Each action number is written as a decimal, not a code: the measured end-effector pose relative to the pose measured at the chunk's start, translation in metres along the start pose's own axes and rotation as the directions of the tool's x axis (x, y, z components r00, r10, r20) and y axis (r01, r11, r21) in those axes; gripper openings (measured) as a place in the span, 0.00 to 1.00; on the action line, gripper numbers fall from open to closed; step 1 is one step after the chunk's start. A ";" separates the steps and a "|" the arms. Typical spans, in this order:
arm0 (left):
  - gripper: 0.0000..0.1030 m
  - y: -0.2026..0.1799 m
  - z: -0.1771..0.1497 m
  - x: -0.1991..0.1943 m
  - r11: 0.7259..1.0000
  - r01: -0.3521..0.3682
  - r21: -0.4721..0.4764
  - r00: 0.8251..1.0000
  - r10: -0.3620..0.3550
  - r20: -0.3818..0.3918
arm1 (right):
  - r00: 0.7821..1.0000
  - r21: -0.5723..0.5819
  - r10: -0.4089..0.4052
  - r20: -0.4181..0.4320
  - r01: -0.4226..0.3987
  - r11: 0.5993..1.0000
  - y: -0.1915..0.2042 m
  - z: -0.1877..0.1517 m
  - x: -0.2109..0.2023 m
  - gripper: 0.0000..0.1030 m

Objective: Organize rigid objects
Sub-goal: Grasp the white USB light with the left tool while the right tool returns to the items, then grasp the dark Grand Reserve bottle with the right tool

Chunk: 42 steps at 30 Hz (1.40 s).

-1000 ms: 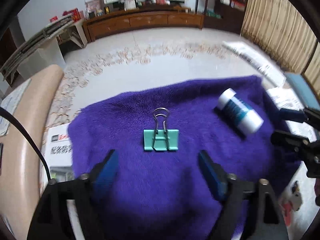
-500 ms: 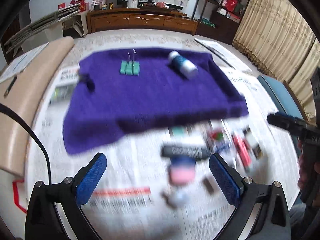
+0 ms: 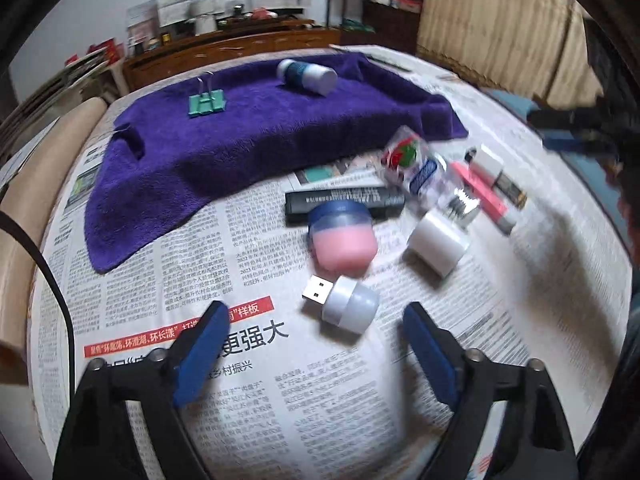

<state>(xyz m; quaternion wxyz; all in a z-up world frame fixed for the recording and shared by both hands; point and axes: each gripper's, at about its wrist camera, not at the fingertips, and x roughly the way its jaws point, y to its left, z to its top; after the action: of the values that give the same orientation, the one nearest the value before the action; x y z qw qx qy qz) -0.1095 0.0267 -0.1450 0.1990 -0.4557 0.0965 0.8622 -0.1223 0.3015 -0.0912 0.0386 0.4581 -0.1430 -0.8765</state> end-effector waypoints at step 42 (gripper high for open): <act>0.34 -0.004 0.000 -0.021 0.997 0.067 0.027 0.995 -0.069 0.069 | 0.979 -0.226 -0.189 -0.073 0.168 0.959 -0.003 -0.021 0.043 0.91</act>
<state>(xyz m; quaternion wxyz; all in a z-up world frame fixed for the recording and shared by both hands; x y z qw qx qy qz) -0.0972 0.0250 -0.1283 0.2372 -0.4257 0.0846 0.8691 -0.1297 0.2914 -0.1375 0.0163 0.5027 -0.0016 -0.8643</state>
